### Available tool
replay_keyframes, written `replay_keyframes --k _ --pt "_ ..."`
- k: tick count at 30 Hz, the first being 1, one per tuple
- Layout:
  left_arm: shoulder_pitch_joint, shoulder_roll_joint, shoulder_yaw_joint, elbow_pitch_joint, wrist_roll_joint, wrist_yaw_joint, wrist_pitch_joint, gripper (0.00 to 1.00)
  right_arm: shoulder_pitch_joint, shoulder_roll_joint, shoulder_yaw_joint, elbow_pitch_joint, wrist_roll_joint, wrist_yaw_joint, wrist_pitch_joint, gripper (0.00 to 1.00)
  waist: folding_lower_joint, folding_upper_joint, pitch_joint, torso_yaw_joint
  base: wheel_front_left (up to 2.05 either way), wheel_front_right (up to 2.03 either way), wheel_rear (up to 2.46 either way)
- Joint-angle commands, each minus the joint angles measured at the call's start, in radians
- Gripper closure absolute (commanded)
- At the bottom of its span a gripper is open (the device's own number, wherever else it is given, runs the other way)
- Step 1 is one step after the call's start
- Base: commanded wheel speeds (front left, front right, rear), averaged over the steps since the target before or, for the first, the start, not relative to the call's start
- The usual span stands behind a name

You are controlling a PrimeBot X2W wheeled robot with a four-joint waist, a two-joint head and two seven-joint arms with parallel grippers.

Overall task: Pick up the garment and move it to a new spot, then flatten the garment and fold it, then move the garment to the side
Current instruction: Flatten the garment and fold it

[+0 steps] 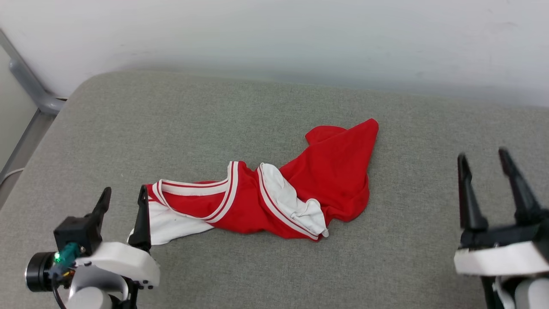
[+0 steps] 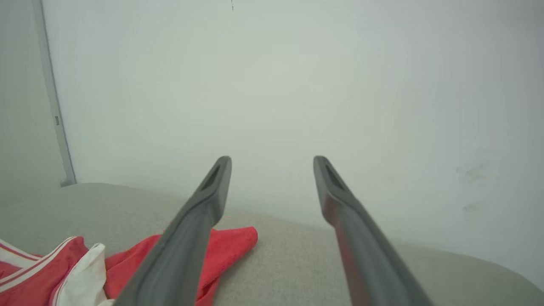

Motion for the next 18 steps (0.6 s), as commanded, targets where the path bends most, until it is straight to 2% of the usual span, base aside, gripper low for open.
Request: replay_keyframes --k 1,6,11,13,18 --pt "0.041 -0.038 0.052 -0.024 0.063 0.007 -0.005 0.00 -0.051 -0.028 0.020 -0.025 0.017 -0.001 -0.002 0.00 0.0001 0.0000 0.004 0.004 0.00 0.00 0.00" --pt "0.119 -0.144 0.174 -0.066 0.221 -0.011 -0.005 0.00 -0.180 -0.145 0.128 -0.054 0.042 -0.001 -0.002 0.00 0.0001 0.0000 0.024 0.021 0.00 0.00 0.00" --pt "0.163 -0.232 0.245 -0.079 0.335 -0.058 -0.005 0.00 -0.325 -0.278 0.321 -0.005 0.110 -0.001 0.013 0.00 0.0001 0.0000 0.044 0.044 0.00 0.00 0.00" --pt "0.169 -0.265 0.269 -0.079 0.367 -0.079 -0.005 0.00 -0.393 -0.326 0.415 0.010 0.165 -0.001 0.052 0.00 0.0001 0.0000 0.054 0.055 0.00 0.00 0.00" --pt "0.164 -0.338 0.320 -0.081 0.436 -0.127 -0.005 0.00 -0.550 -0.448 0.683 0.029 0.330 -0.001 0.246 0.00 0.0001 0.0000 0.082 0.081 0.00 0.00 0.00"
